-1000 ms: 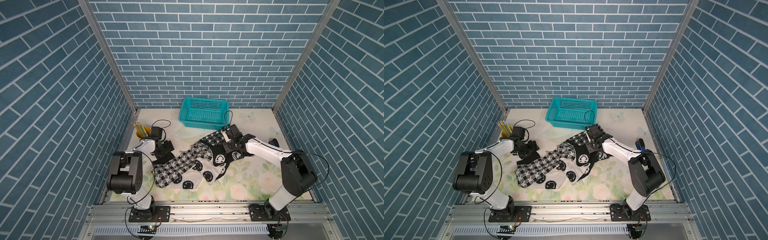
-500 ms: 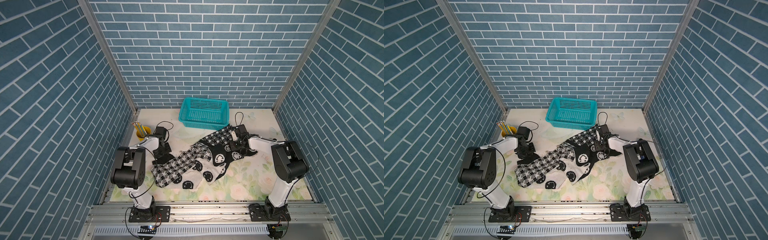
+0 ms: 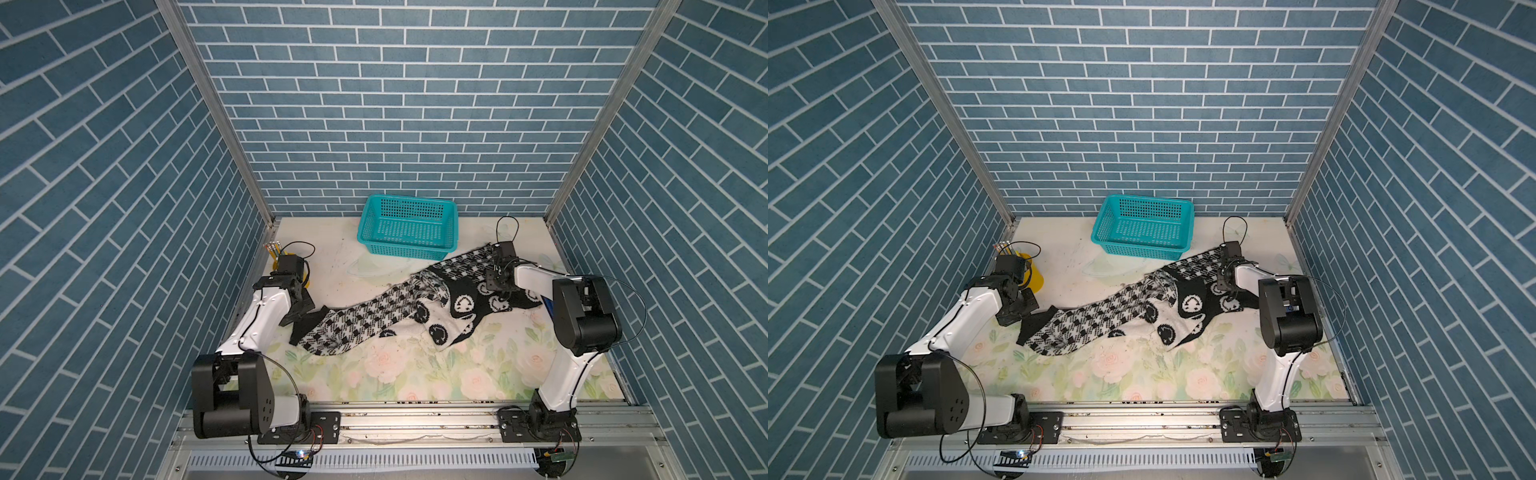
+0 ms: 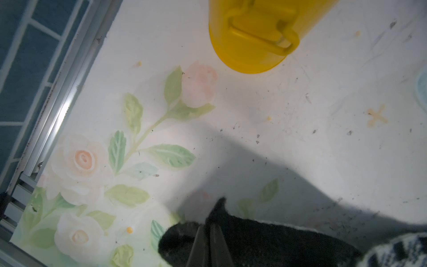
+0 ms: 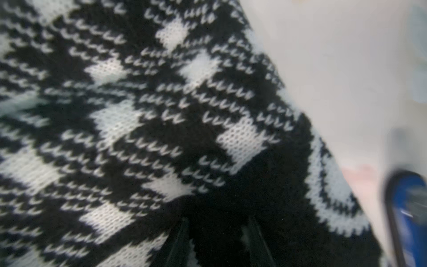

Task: Roll up the scarf and place it into the basket
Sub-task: Flatten out the scarf at the center of the board.

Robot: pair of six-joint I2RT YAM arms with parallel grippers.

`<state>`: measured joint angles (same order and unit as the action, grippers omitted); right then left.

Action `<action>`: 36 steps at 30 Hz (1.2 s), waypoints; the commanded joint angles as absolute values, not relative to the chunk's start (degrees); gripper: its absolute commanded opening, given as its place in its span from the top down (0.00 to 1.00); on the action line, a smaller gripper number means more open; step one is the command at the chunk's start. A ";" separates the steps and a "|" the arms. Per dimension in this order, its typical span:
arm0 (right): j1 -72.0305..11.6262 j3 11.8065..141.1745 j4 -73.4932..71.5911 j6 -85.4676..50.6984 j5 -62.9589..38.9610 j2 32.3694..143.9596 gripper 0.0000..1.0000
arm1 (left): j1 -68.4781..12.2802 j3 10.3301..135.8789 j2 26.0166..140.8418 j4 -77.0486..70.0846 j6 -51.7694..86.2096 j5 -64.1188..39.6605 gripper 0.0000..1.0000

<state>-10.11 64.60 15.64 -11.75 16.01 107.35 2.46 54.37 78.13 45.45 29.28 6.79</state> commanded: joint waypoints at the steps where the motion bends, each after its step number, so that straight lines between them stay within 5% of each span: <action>1: -8.64 65.32 22.74 -11.02 24.21 105.44 0.55 | 2.81 52.97 78.00 46.68 29.69 2.44 1.00; 16: -7.80 77.99 23.64 -6.09 25.60 109.49 0.55 | 12.82 43.90 63.68 44.28 48.65 -11.07 0.96; 17: -8.26 77.48 22.93 -5.84 24.97 108.60 0.55 | 12.96 44.30 62.54 45.32 49.75 -10.82 0.90; 19: -10.22 75.94 20.97 -4.55 23.03 106.00 0.55 | 13.36 45.56 60.54 46.24 51.08 -10.42 0.52; 22: -12.92 74.14 20.05 -4.25 21.52 102.50 0.55 | 13.22 48.82 59.98 45.02 48.72 -7.74 0.12; 24: -14.32 73.16 19.87 -4.62 21.12 100.45 0.55 | 13.15 51.27 62.77 45.74 45.16 -6.81 0.03; 32: -19.00 70.46 19.44 -5.58 18.35 95.84 0.54 | 7.06 53.16 78.06 37.74 29.57 -20.00 0.00; 36: -20.48 68.94 19.17 -6.48 17.86 95.11 0.54 | 3.81 53.23 82.97 33.34 31.04 -22.14 0.20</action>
